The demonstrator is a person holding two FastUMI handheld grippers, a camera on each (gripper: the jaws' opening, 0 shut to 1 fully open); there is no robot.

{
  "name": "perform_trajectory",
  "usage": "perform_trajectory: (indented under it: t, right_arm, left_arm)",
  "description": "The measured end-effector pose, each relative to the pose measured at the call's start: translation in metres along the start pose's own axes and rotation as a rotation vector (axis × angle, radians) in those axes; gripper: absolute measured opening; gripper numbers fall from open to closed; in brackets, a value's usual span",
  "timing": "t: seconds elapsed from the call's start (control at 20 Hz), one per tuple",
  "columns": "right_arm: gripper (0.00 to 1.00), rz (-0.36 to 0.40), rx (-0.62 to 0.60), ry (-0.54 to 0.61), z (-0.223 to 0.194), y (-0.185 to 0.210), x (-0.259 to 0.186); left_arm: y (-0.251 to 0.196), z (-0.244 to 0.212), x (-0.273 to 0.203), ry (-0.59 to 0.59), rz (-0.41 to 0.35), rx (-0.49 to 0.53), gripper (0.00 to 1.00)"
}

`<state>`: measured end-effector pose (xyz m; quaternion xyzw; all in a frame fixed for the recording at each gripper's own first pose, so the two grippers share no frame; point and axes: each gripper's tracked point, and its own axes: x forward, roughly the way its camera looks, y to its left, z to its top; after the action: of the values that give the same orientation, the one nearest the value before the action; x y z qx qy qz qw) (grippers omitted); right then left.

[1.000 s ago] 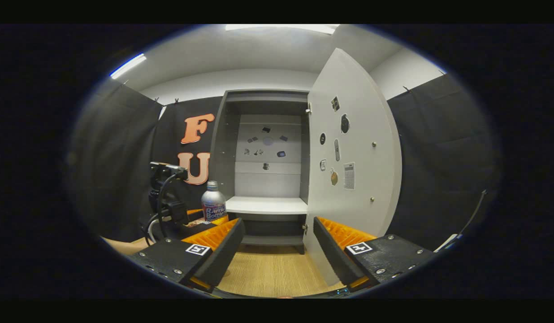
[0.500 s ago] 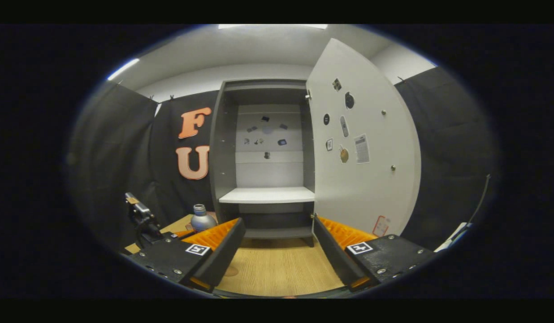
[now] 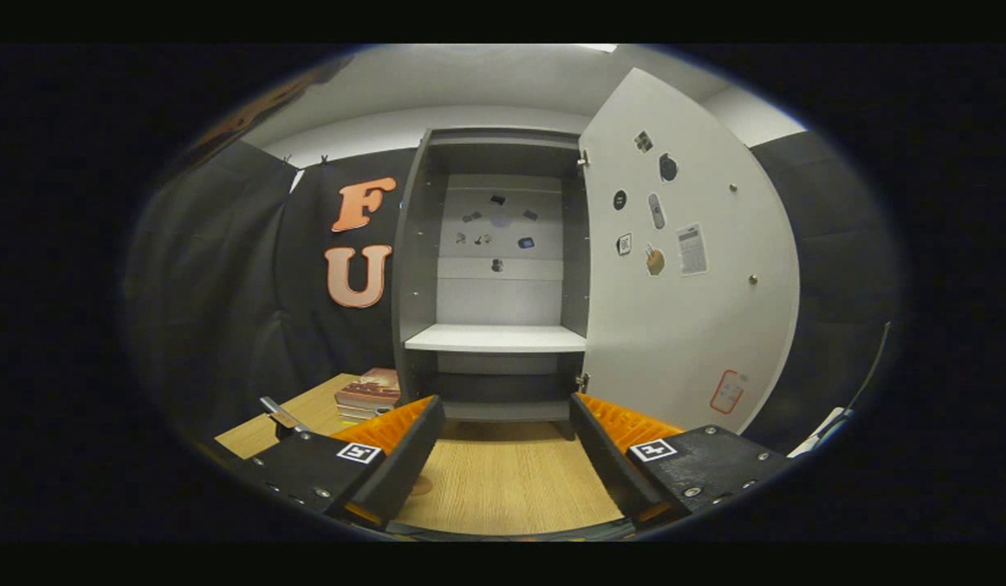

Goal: Open the cabinet door with the right hand, grasp the bottle in the cabinet with the left hand and place it on the coaster, then close the cabinet door with the right hand.

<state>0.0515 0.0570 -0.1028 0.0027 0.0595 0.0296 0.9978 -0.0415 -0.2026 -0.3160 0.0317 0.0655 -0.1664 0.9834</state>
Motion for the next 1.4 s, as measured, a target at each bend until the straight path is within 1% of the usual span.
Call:
perform_trajectory:
  t: [0.25, 0.4, 0.45, 0.5, 0.6, 0.7, 0.85, 1.1, 1.3, 1.4]
  right_arm:
    - [0.95, 0.004, -0.003, 0.035, -0.008, 0.003, 0.01]
    - [0.95, 0.008, 0.002, 0.04, -0.006, 0.004, 0.011]
    - [0.93, 0.011, 0.001, 0.039, -0.005, 0.005, 0.012]
    - [0.95, 0.011, -0.002, 0.039, -0.005, 0.004, 0.012]
    - [0.95, 0.014, -0.003, 0.044, -0.006, 0.005, 0.012]
    - [0.95, 0.017, 0.002, 0.049, -0.008, 0.007, 0.012]
    - [0.95, 0.02, 0.003, 0.059, -0.011, 0.009, 0.009]
    - [0.95, 0.022, -0.005, 0.067, -0.012, 0.012, 0.001]
    - [0.95, 0.028, -0.002, 0.068, -0.01, 0.017, -0.003]
    - [0.95, 0.031, 0.0, 0.061, -0.007, 0.018, -0.004]
  left_arm:
    - [-0.004, -0.023, -0.008, 0.049, 0.001, -0.032, 0.85]
    - [-0.007, -0.043, -0.015, 0.109, 0.004, -0.043, 0.85]
    - [-0.008, -0.038, -0.017, 0.084, 0.004, -0.04, 0.85]
    - [-0.009, -0.039, -0.017, 0.09, -0.001, -0.039, 0.86]
    - [-0.009, -0.04, -0.019, 0.088, -0.002, -0.033, 0.86]
    - [-0.009, -0.042, -0.02, 0.094, -0.002, -0.029, 0.87]
    - [-0.009, -0.05, -0.022, 0.135, -0.002, -0.019, 0.88]
    - [-0.005, -0.05, -0.022, 0.145, -0.002, -0.024, 0.88]
    - [-0.003, -0.043, -0.021, 0.141, 0.002, -0.031, 0.88]
    - [-0.002, -0.035, -0.017, 0.133, 0.006, -0.034, 0.89]
